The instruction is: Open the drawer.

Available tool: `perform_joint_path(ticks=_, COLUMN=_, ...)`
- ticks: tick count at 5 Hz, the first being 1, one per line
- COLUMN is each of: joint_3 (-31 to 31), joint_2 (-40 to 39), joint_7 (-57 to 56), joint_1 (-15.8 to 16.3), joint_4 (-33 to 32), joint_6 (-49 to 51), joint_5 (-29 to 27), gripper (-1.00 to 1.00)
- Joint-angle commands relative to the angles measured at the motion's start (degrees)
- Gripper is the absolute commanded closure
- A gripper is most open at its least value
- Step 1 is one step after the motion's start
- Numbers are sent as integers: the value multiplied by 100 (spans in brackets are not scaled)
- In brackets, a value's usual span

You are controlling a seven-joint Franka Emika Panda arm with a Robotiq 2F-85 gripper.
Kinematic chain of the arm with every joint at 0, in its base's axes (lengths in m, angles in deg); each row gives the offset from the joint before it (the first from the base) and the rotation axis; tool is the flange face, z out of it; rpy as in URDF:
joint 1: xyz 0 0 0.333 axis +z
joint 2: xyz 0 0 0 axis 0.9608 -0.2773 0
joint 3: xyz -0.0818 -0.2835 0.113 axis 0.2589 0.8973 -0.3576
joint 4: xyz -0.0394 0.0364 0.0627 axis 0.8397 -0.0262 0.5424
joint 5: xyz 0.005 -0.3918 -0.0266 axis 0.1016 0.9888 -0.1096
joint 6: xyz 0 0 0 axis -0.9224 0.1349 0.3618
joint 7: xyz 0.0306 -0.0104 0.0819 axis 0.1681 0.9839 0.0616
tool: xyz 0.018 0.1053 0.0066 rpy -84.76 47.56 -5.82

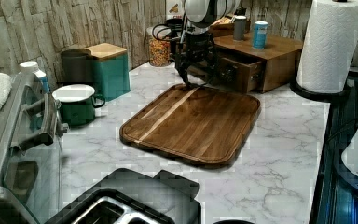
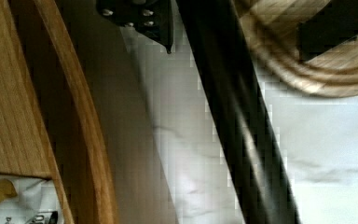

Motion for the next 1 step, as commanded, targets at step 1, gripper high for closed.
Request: perform_joint_path(ticks=1, joint_3=-1156, joint_2=-157, joint_7=716, joint_1=1388, joint_4=1260, joint_6=-511, joint_5=-465, gripper=-100)
